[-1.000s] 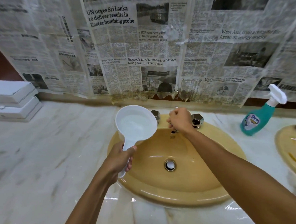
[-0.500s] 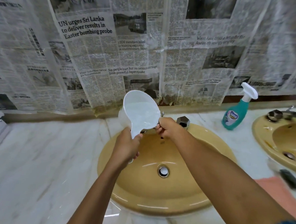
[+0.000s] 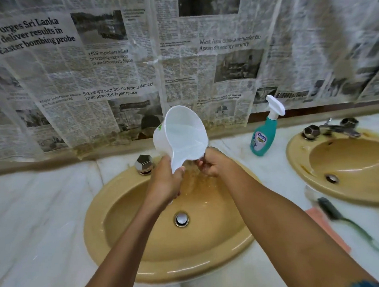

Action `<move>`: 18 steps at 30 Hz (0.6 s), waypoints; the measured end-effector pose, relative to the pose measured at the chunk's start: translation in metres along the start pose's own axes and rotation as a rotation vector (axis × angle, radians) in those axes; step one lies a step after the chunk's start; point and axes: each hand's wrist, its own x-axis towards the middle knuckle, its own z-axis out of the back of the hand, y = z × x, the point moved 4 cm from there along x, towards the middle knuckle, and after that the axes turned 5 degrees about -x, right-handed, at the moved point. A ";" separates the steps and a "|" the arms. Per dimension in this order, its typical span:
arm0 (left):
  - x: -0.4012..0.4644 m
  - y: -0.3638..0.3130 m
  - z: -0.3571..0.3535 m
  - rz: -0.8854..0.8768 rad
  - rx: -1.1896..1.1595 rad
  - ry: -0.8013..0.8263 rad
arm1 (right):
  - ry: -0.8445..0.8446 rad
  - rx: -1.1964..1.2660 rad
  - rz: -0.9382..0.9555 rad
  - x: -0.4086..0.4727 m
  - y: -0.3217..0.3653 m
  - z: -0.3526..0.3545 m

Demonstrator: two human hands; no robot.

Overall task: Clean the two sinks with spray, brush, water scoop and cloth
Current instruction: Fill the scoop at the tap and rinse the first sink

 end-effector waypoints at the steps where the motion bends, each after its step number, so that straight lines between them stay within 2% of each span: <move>1: -0.002 -0.003 -0.008 0.001 0.014 0.010 | -0.001 -0.015 0.002 0.000 -0.001 0.010; 8: -0.030 -0.022 -0.061 -0.017 0.027 0.076 | -0.045 -0.079 -0.045 -0.022 -0.015 0.083; 18: -0.102 -0.001 -0.094 0.012 -0.004 0.075 | -0.085 -0.218 -0.116 -0.077 -0.062 0.130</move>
